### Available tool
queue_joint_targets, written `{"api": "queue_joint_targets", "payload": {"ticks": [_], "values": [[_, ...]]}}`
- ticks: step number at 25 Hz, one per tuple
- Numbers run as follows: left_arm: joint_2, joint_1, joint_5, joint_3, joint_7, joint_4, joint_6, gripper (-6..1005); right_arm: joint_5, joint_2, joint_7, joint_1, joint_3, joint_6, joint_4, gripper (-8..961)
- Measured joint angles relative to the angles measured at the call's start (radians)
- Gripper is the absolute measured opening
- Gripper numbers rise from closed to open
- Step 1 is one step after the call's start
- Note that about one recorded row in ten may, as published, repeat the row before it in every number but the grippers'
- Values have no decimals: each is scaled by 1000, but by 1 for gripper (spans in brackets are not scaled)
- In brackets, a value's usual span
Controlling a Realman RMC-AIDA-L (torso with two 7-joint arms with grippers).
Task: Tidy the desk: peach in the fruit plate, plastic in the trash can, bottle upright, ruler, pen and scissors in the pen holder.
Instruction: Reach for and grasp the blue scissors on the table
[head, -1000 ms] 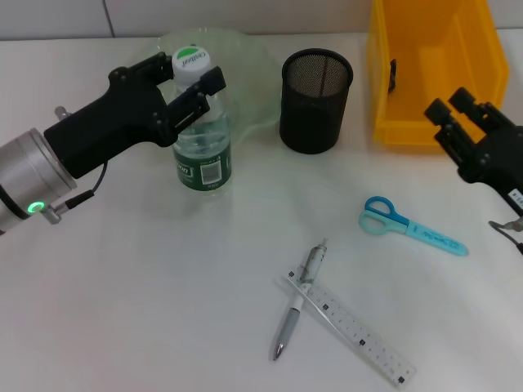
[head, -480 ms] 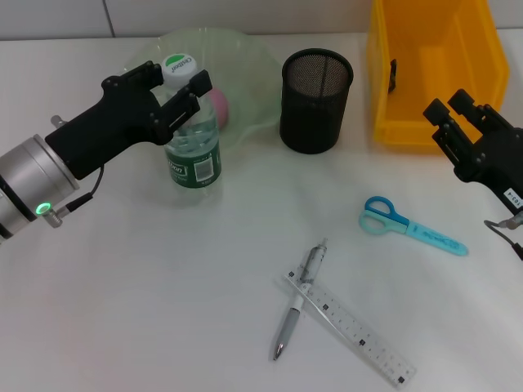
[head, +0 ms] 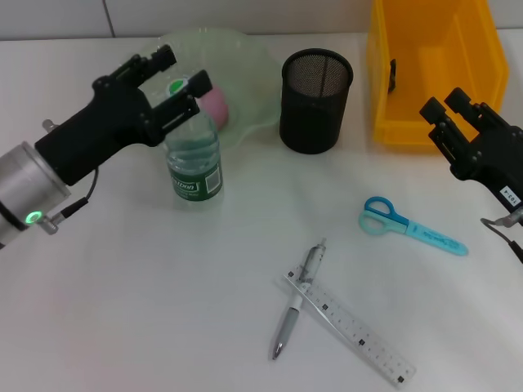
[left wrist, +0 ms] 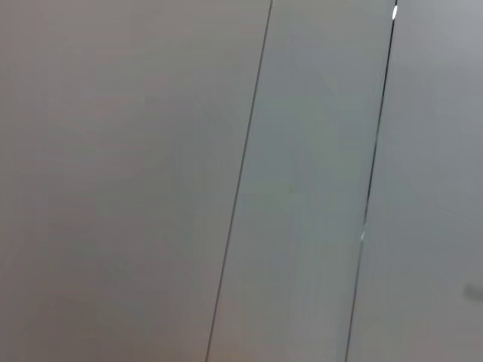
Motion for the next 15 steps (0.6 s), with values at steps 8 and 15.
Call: {"api": "queue_joint_targets", "payload": {"ticks": [8, 15], "values": [[18, 92, -88, 2, -46, 38, 239, 720, -5, -7, 23, 12, -6, -14, -19, 464], [86, 159, 110, 34, -209, 99, 283, 712, -40, -11, 399, 44, -192, -84, -342, 465]]}}
